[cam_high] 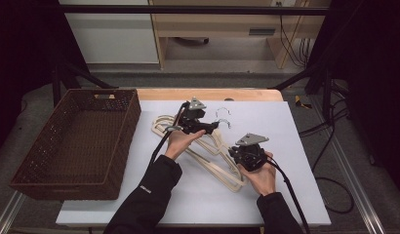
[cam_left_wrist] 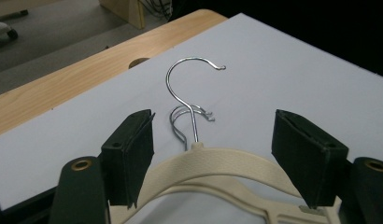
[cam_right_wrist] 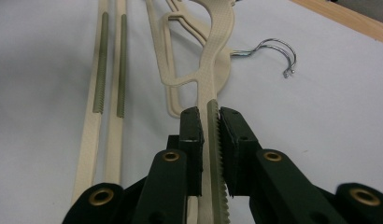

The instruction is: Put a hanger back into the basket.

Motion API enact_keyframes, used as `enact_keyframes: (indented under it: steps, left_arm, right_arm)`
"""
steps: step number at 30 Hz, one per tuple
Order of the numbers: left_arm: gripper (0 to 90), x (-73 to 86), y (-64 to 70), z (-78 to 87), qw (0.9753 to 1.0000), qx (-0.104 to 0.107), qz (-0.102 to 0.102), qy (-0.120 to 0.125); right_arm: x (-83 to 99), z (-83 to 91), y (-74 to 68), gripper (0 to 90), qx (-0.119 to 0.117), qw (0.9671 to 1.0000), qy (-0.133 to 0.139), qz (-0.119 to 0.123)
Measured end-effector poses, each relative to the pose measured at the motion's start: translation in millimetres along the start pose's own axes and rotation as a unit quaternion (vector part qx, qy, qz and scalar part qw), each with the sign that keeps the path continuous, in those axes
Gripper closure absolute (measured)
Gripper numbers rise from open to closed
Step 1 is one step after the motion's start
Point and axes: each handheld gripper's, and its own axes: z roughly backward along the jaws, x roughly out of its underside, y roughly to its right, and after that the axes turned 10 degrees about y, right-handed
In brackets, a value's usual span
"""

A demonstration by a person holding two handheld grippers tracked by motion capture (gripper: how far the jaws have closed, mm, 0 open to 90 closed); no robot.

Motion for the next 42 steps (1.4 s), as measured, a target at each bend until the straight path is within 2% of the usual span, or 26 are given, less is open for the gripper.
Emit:
enact_keyframes:
  steps: [2, 4, 10, 14, 17, 24, 29, 35, 42]
  left_arm:
    - [30.9, -1.3, -0.1, -2.3, 1.0, 0.0, -0.005, -0.007]
    - [31.4, -3.7, -1.0, -8.9, 1.0, -0.003, 0.004, -0.005]
    - [33.6, -3.4, -0.4, -18.1, 0.9999, -0.004, 0.014, 0.003]
    - [34.2, -1.0, 0.5, -26.3, 0.9998, -0.009, 0.005, -0.017]
    - [38.1, 2.1, -1.2, -32.7, 0.9996, -0.016, 0.015, -0.015]
    - [46.1, 7.0, -6.1, -38.6, 0.9992, -0.022, 0.02, -0.026]
    - [52.8, 11.2, -7.1, -43.2, 0.9991, -0.017, 0.021, -0.033]
    - [69.3, 18.8, -7.6, -50.7, 0.9986, -0.012, 0.034, -0.039]
    - [83.0, 16.4, -6.3, -47.6, 0.9984, -0.015, 0.039, -0.038]
  right_arm:
    - [-0.2, 0.5, -0.4, 79.8, -0.001, 1.0, -0.001, -0.005]
    - [0.1, 0.6, 0.0, 79.8, 0.003, 1.0, 0.0, -0.003]
    - [0.4, 0.4, 0.1, 79.8, 0.003, 1.0, 0.001, 0.003]
    - [0.2, 0.8, -0.4, 79.8, 0.003, 1.0, -0.002, -0.002]
    - [0.0, 1.5, -0.7, 79.8, 0.002, 1.0, -0.001, -0.002]
    - [0.1, 1.9, -1.1, 79.8, 0.003, 1.0, 0.0, 0.002]
    - [0.2, 2.1, -1.0, 79.8, 0.001, 1.0, 0.001, 0.003]
    - [0.6, 1.3, -3.5, 79.8, -0.005, 1.0, 0.001, 0.006]
    - [0.8, 1.8, -3.5, 79.8, -0.004, 1.0, 0.0, 0.009]
